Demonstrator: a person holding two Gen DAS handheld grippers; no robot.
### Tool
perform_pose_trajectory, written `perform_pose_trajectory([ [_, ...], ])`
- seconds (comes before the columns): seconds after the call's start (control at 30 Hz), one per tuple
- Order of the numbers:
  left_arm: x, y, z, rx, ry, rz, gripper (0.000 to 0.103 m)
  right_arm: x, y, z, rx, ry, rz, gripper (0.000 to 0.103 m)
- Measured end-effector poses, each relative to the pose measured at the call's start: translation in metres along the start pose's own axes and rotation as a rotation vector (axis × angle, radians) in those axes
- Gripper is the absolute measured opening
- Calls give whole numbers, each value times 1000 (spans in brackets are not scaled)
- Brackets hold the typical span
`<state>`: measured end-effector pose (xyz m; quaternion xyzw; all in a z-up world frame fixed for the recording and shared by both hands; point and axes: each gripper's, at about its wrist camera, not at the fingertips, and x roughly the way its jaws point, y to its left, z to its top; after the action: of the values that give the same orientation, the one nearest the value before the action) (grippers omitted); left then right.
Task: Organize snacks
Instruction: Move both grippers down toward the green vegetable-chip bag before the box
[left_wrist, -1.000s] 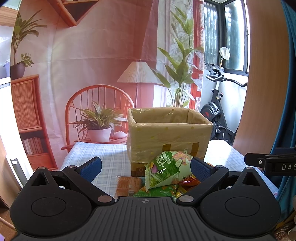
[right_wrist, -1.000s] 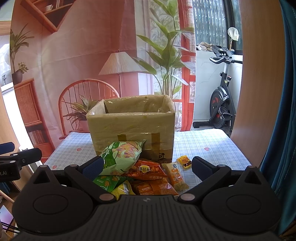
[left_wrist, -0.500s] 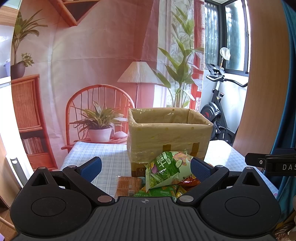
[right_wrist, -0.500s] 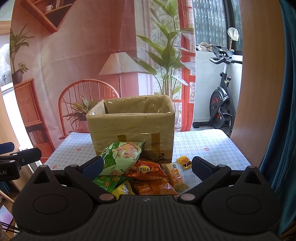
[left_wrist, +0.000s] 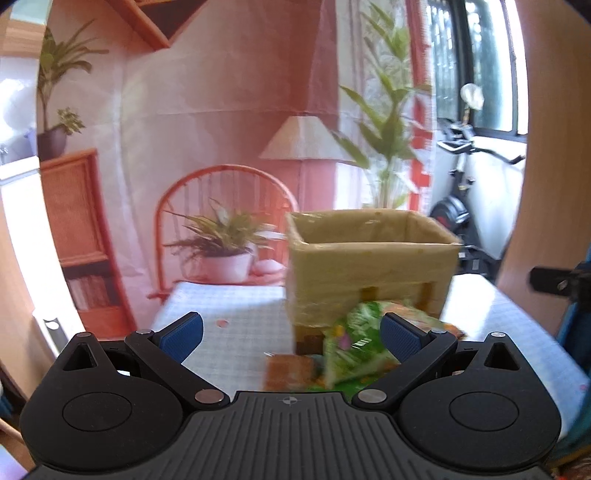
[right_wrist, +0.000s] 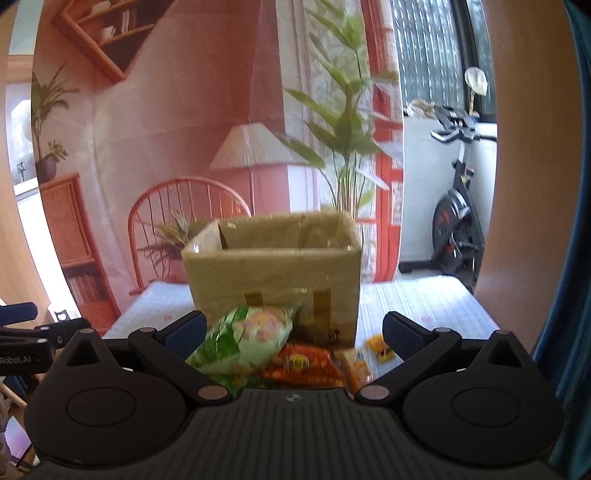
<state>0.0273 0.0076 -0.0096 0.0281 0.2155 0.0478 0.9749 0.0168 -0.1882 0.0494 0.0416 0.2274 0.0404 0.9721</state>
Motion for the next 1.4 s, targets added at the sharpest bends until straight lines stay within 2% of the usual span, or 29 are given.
perform_pose_trajectory([
  [0.2,32,11,12,32,-4,51,103,37,-8,0,-37,-46,-5,103],
  [0.3,49,19,15,25,15,45,103,52,-12,-3,-16,-73,25,103],
  [0.43,72,24,15,7,39,14,103,77,-10,-5,-27,-63,23,103],
  [0.6,98,22,10,1,66,-1,102,116,-9,-6,-11,42,74,103],
  [0.73,120,25,7,-25,82,-2,101,141,-7,-10,-36,83,83,103],
  [0.8,127,26,5,-29,83,-10,93,151,-7,-12,-44,97,99,103],
  [0.97,144,32,3,-81,85,1,92,170,-9,-20,-42,134,152,103],
  [1.1,160,34,4,-83,146,-46,84,184,-9,-25,-28,163,190,101],
  [1.23,174,35,5,-84,173,-79,82,198,-4,-27,-31,187,215,94],
  [1.4,184,34,-2,-125,192,-204,81,214,3,-26,-26,221,254,90],
])
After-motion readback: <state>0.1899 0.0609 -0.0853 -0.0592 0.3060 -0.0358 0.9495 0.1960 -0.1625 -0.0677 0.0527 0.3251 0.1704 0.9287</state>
